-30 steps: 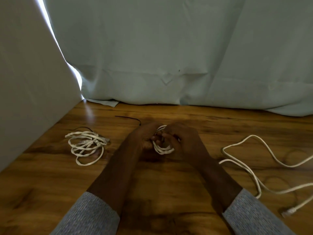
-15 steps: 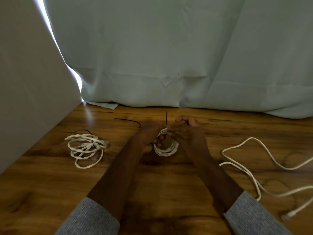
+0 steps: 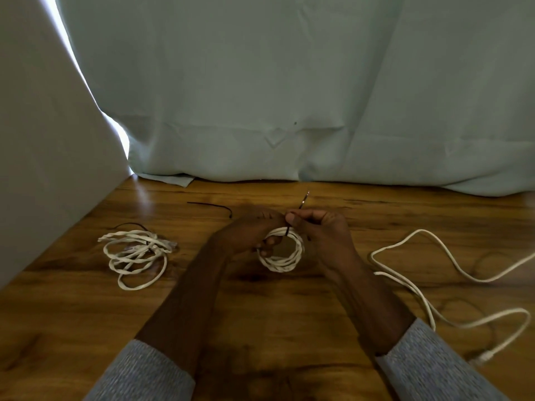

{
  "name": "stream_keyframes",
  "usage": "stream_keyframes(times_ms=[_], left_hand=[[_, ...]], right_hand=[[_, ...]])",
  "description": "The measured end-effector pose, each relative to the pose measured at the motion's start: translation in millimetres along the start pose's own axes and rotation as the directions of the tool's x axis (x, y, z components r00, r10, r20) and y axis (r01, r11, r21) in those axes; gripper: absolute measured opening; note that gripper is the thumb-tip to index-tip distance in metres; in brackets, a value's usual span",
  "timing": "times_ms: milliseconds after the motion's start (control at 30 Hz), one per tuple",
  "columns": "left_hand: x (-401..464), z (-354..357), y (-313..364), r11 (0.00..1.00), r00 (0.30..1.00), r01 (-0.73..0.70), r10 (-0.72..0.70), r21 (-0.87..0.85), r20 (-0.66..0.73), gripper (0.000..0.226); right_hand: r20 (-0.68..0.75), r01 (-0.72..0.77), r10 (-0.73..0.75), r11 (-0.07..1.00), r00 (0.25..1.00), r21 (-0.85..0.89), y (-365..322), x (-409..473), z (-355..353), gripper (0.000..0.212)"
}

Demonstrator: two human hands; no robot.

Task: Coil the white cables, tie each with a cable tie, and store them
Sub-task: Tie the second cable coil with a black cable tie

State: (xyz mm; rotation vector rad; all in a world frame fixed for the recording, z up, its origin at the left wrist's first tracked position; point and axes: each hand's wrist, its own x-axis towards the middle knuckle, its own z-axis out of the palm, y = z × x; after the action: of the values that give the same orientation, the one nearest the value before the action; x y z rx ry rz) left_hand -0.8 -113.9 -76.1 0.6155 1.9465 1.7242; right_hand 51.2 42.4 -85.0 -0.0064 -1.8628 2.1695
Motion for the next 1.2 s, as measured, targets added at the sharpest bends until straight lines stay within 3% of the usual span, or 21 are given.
stream_keyframes(times_ms=[167,267,467,633,767,900,1100,1200], left_hand=[[6,15,-1,0.994,0.976,-0.108,0.102,-0.023,-0.195,0.016],[6,22,1,0.986,0.965,-0.164,0.166,0.026,-0.202,0.019],[10,20,-4,0.995,0.963,-0.093,0.082,-0.03,-0.258,0.019],[9,20,-6,0.991,0.959,-0.115,0.092,-0.074,-0.267,0.013],[9,23,-6,0.979,0.956,-0.156,0.116,-0.133,-0.269,0.006],[11,27,-8,0.97,0.956,-0.202,0.164,-0.136,-0.243,0.013],[6,26,-4,0.959,0.94,-0.269,0.241,-0.09,-0.241,0.012],[4,25,-4,0.961,0.943,-0.268,0.248,-0.063,-0.224,0.01]], right_hand=[[-0.111,0.022,-0.019,1.0,0.994,0.023,1,2,-1,0.006],[-0.139,0.015,-0.017,1.0,0.99,-0.02,2,4,-7,0.007],[-0.127,-0.064,0.066,0.998,0.99,0.018,7,6,-8,0.004],[-0.077,-0.108,0.113,0.992,0.991,0.068,8,9,-10,0.013],[-0.112,-0.007,0.015,0.997,0.994,0.071,5,10,-9,0.017],[-0.223,0.045,0.009,0.97,0.975,0.237,3,13,-10,0.039],[-0.137,0.076,-0.029,0.933,0.99,0.352,-2,16,-18,0.016],[-0.075,0.156,-0.144,0.969,0.987,0.194,-2,15,-21,0.017]])
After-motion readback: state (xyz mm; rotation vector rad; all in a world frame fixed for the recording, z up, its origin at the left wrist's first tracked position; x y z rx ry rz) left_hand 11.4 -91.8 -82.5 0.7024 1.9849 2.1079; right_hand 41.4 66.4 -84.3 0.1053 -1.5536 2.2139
